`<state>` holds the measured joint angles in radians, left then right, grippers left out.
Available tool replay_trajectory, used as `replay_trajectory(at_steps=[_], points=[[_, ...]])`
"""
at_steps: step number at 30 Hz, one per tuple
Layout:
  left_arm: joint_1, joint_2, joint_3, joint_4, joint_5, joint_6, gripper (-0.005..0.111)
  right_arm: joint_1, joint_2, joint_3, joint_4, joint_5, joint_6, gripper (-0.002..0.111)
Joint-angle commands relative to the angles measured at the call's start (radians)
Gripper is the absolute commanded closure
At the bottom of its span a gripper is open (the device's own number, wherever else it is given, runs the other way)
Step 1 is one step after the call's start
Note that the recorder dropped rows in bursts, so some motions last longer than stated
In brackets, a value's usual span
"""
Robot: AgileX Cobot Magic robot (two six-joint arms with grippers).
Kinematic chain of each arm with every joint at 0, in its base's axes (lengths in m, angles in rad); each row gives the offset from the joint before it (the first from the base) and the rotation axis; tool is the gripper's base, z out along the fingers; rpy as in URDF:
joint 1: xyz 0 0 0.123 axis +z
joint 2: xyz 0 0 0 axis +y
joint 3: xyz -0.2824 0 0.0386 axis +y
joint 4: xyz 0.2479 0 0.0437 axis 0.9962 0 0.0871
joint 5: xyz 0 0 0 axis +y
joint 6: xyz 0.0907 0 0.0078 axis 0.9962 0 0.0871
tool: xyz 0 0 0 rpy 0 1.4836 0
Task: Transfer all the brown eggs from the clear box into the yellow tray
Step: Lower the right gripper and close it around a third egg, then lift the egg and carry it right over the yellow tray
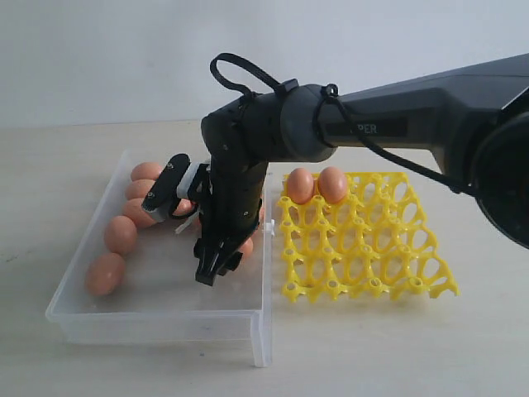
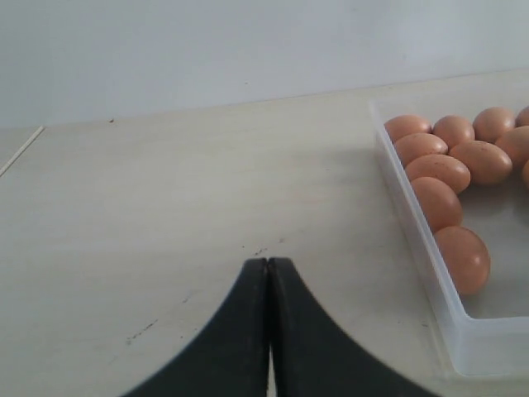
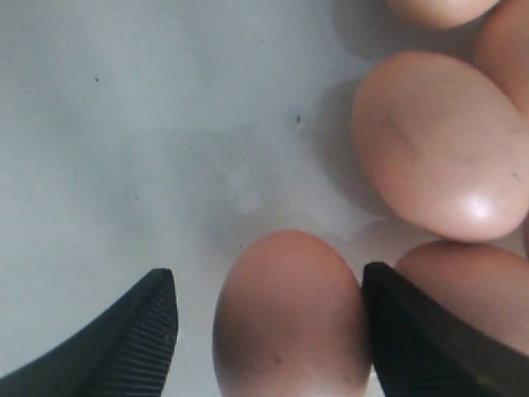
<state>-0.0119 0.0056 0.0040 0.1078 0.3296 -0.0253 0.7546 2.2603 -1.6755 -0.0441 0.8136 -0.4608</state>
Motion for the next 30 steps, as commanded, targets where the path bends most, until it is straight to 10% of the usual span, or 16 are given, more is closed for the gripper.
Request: replay_trajectory(at_steps=[1, 7, 20, 30], points=[[0.001, -0.006, -0.004, -0.003, -0.014, -0.004, 0.107, 0.002, 0.016, -0.007, 0.016, -0.001, -0.009, 0.050], [0.001, -0.006, -0.004, -0.003, -0.014, -0.004, 0.107, 0.002, 0.023, -0.007, 0.044, 0.006, -0.009, 0.108], [0.001, -0.006, -0.004, -0.003, -0.014, -0.004, 0.107, 0.002, -0.107, -0.003, 0.137, -0.076, 0.067, 0.108], [0.001, -0.006, -0.004, -0.003, -0.014, -0.004, 0.107, -0.027, -0.443, 0.383, 0.223, -0.618, 0.227, 0.108]])
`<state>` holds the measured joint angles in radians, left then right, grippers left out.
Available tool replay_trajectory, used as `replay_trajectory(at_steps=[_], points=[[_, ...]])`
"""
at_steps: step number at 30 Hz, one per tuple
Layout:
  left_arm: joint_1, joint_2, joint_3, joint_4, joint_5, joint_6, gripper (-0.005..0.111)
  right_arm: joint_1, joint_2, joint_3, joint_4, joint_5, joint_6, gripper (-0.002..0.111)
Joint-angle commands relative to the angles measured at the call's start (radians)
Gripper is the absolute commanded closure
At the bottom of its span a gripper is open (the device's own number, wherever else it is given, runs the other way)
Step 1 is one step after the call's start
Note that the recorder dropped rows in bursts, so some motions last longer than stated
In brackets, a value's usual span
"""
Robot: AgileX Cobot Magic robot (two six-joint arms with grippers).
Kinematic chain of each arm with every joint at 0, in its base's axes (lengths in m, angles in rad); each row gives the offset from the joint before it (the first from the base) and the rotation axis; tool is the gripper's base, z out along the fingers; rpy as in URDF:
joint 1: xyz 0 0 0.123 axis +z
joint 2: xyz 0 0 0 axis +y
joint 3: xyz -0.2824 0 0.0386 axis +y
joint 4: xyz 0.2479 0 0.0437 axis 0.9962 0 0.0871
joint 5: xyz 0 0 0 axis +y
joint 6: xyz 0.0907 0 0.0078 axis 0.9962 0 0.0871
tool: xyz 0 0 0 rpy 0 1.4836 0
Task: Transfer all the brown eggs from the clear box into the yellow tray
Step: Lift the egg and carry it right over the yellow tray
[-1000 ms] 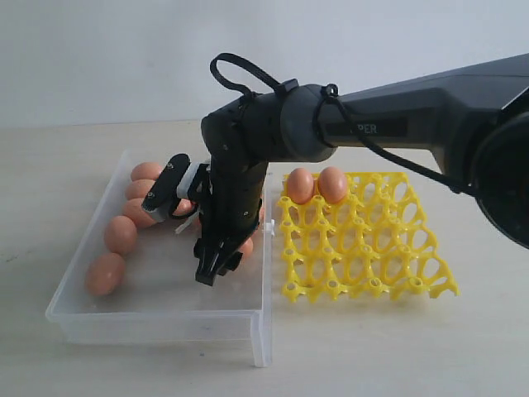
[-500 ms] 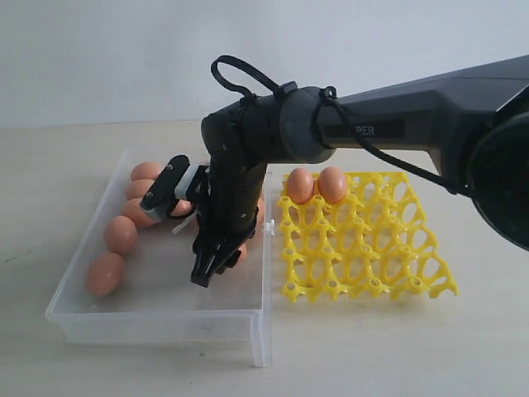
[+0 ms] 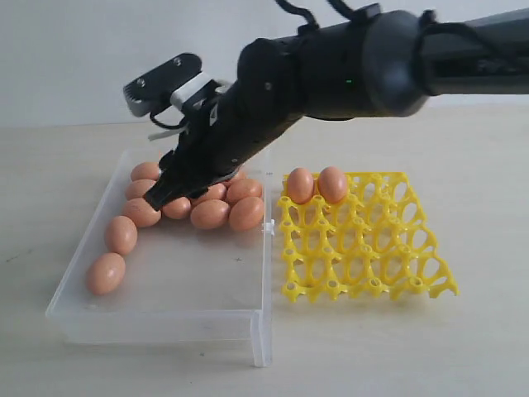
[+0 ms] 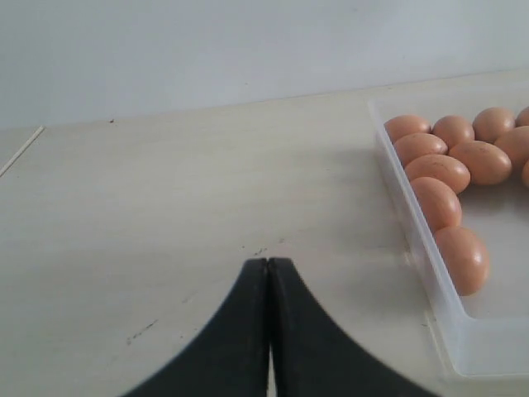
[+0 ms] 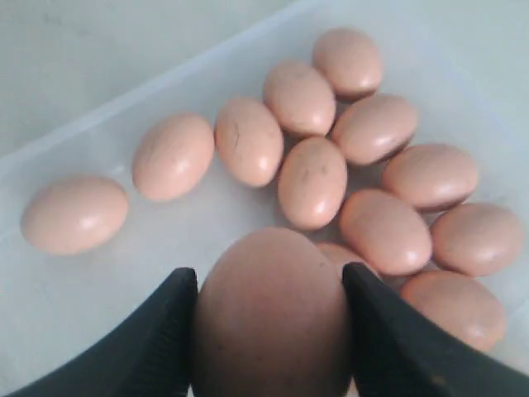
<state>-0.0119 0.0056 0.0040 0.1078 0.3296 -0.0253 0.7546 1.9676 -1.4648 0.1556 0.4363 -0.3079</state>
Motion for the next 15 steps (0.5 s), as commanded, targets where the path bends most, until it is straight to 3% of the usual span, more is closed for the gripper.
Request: replay_trajectory(at_steps=[1, 9, 15], points=[[0.001, -0.006, -0.004, -0.003, -0.014, -0.004, 0.107, -0.042, -0.194, 0.231, 0.047, -0.304, 0.093, 0.108], [0.001, -0.006, -0.004, -0.003, -0.014, -0.004, 0.107, -0.241, -0.451, 0.615, 0.072, -0.630, 0.164, 0.108], [0.001, -0.006, -0.004, -0.003, -0.014, -0.004, 0.107, -0.429, -0.440, 0.692, 0.121, -0.673, 0.252, 0.108]])
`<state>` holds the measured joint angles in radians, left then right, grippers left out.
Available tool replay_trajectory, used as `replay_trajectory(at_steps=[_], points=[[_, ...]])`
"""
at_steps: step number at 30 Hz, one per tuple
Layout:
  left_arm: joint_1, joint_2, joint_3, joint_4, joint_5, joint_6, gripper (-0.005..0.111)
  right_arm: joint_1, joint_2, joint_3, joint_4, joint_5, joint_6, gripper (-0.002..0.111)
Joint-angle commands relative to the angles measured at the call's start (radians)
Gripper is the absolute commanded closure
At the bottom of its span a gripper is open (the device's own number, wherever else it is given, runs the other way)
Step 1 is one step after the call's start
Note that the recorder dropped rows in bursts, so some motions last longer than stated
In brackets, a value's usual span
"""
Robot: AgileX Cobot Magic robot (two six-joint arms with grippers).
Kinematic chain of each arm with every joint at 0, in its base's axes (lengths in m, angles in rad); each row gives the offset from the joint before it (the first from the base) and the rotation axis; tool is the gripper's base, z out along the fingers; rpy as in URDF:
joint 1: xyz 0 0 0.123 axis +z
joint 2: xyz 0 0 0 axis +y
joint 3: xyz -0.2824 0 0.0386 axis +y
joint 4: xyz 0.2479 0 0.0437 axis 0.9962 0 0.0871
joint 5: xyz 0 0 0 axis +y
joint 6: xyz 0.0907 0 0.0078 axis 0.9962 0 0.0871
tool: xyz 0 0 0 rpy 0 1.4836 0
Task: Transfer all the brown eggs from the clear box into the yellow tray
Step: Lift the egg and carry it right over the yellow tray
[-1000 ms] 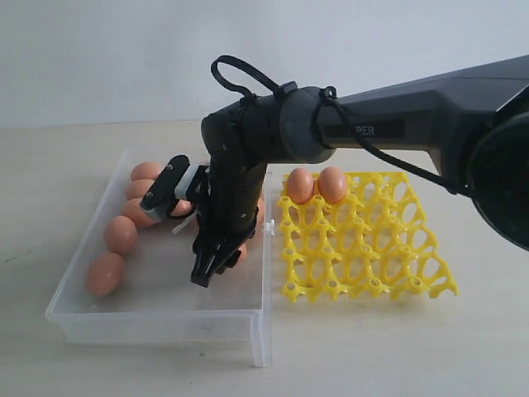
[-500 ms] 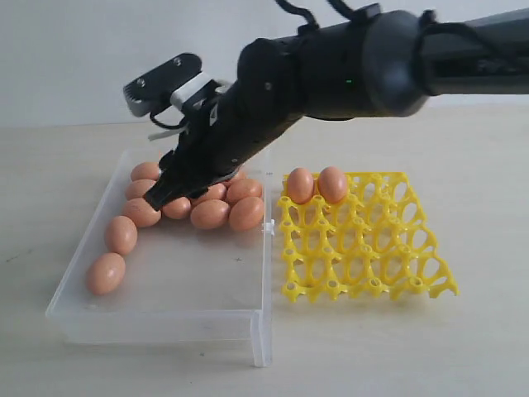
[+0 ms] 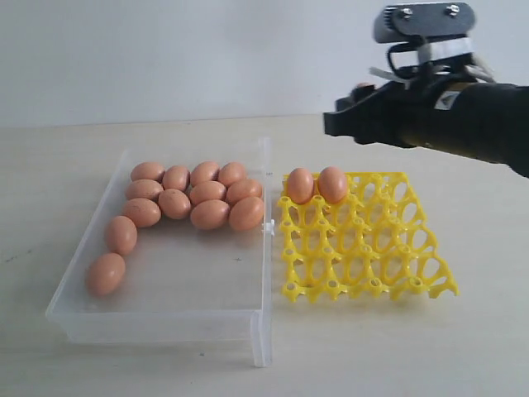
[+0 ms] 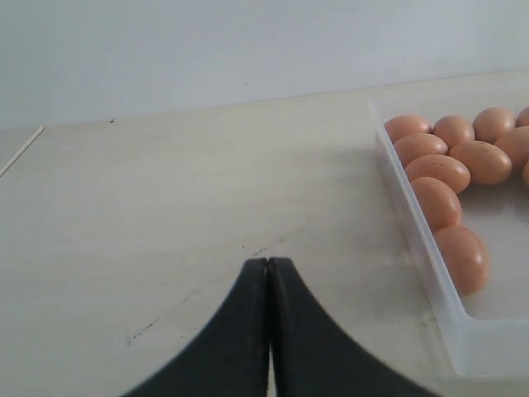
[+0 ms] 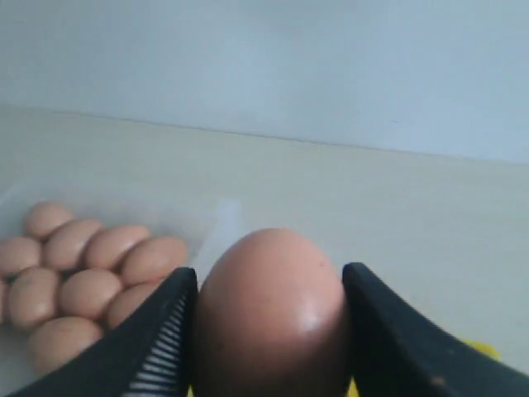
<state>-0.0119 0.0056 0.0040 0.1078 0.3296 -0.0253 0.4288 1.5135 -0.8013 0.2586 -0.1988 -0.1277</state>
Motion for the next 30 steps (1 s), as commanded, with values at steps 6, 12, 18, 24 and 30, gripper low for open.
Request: replay_trajectory(at_steps=[6, 12, 18, 24, 30], points=[[0.001, -0.006, -0.004, -0.003, -0.014, -0.004, 0.107, -0.194, 0.119, 0.025, -0.106, -0.029, 0.231, 0.108], [0.001, -0.006, -0.004, -0.003, -0.014, -0.004, 0.107, -0.199, 0.265, -0.091, -0.172, 0.100, 0.243, 0.108], [0.001, -0.006, -0.004, -0.003, -0.014, -0.004, 0.107, -0.197, 0.348, -0.198, -0.183, 0.178, 0.243, 0.108], [0.001, -0.006, -0.004, -0.003, -0.014, -0.004, 0.107, -0.197, 0.388, -0.243, -0.189, 0.183, 0.243, 0.108], [0.001, -0.006, -0.004, -0.003, -0.014, -0.004, 0.107, -0.197, 0.406, -0.253, -0.189, 0.172, 0.243, 0.108]])
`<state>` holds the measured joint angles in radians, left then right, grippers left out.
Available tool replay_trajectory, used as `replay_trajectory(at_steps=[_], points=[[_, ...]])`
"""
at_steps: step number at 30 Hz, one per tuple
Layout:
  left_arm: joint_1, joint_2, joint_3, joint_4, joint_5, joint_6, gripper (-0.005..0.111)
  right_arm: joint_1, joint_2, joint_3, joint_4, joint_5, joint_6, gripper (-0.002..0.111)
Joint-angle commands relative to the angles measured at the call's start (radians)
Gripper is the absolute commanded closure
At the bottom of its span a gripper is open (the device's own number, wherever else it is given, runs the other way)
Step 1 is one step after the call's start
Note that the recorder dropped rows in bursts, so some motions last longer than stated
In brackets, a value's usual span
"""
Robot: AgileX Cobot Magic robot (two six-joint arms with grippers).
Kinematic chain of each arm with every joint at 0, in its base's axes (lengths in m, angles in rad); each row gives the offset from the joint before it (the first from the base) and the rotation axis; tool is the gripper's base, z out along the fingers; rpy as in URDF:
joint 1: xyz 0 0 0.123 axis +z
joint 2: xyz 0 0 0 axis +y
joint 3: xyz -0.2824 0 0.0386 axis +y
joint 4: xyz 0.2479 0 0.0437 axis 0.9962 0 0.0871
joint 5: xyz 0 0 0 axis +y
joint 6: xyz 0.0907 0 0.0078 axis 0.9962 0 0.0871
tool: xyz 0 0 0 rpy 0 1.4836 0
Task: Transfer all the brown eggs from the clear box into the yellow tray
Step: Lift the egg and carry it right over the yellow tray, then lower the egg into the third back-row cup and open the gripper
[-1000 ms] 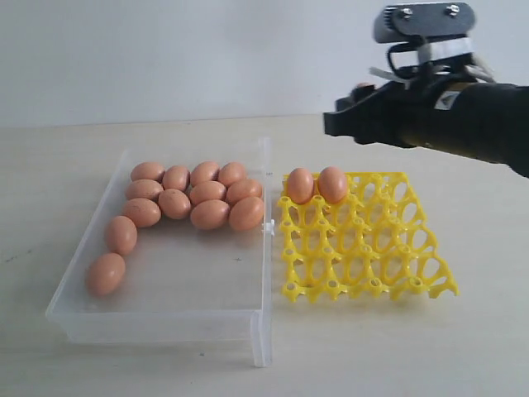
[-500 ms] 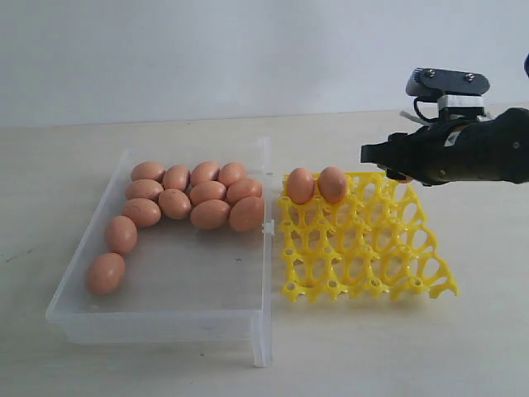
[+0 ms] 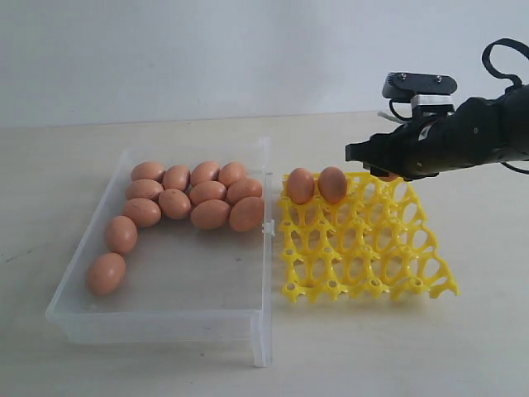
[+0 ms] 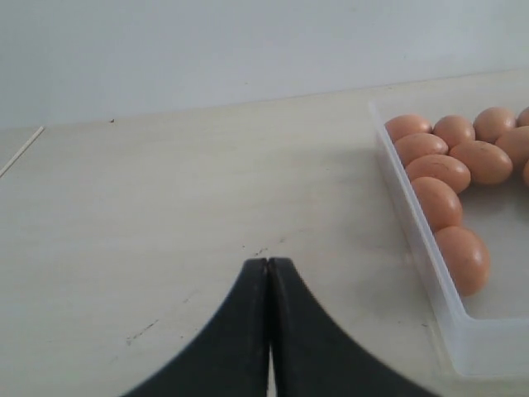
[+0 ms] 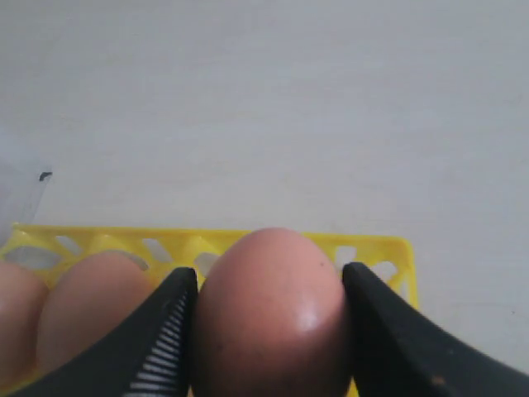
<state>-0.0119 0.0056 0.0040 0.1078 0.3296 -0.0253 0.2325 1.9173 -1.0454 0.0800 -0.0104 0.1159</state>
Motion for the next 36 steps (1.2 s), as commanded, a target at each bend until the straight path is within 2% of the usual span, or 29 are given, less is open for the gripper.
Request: replay_trajectory(at_steps=[1, 11, 36], points=[[0.001, -0.006, -0.004, -0.003, -0.014, -0.004, 0.107, 0.006, 0.003, -0.009, -0.011, -0.021, 0.000, 0.108], [0.001, -0.006, -0.004, -0.003, -0.014, -0.004, 0.107, 0.042, 0.009, -0.009, -0.011, -0.051, 0.000, 0.108], [0.001, -0.006, -0.004, -0.003, -0.014, -0.004, 0.107, 0.042, 0.092, -0.011, -0.038, -0.101, -0.002, 0.108]])
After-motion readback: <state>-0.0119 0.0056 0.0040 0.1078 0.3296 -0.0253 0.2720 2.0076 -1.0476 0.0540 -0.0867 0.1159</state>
